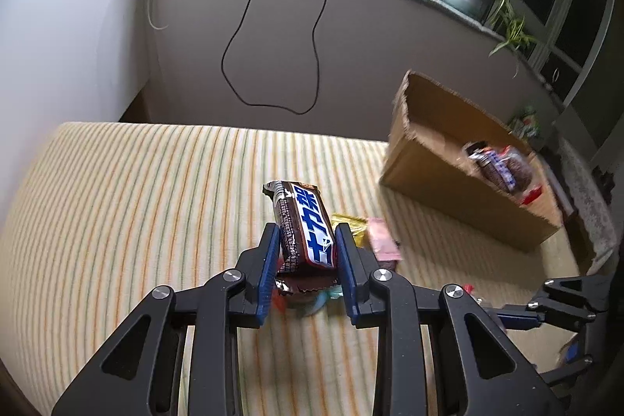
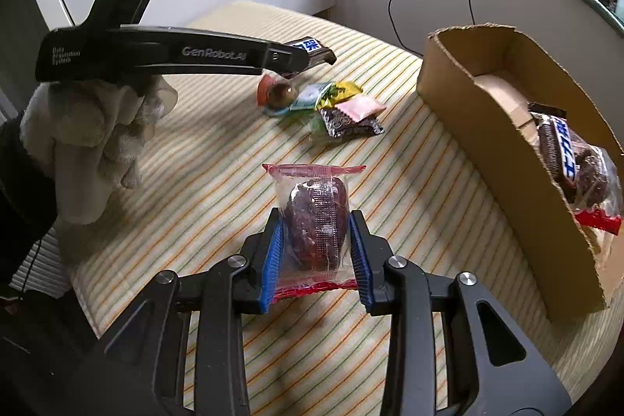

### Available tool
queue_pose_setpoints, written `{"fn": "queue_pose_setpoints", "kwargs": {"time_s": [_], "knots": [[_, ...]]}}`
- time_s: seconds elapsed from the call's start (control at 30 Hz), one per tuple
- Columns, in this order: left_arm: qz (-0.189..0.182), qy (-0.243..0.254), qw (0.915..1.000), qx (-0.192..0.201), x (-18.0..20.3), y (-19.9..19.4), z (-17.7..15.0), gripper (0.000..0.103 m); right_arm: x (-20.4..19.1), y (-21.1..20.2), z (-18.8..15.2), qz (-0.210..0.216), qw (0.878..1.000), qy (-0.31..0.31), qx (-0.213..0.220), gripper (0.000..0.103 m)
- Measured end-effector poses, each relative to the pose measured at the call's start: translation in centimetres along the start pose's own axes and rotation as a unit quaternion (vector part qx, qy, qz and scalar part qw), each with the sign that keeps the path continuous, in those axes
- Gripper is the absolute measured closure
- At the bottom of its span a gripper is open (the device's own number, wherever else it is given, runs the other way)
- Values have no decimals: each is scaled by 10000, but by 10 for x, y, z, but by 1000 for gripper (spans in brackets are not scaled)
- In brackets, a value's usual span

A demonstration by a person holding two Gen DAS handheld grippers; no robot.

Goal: Organize snacks
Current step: 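Grasp the chocolate bar with the left gripper while the right gripper grasps a meat snack bag, then carry both snacks over the box and release them inside with both grippers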

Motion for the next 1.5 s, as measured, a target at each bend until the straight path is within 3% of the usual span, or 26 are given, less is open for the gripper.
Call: {"fn": "queue_pose_setpoints", "kwargs": {"time_s": [0.4,0.83,1.5], "knots": [[-248,209,9993,196,30,-13,16,76,7,-32,8,-180,9989,233,374,69],[-487,522,9971,267,71,9,49,76,83,-61,48,-619,9927,683,774,69],[-724,897,9932,160,123,54,75,76,184,-33,82,-1211,9832,1308,387,69]]}}
Point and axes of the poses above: each gripper's, at about its wrist camera, not at the fingertips, and y roughly the way its jaws point, x to its right, z to its top, the point moved 6 cm from there along y, roughly the way its jaws point, and after that the axes turned 3 degrees about x, right-handed, at the moved point
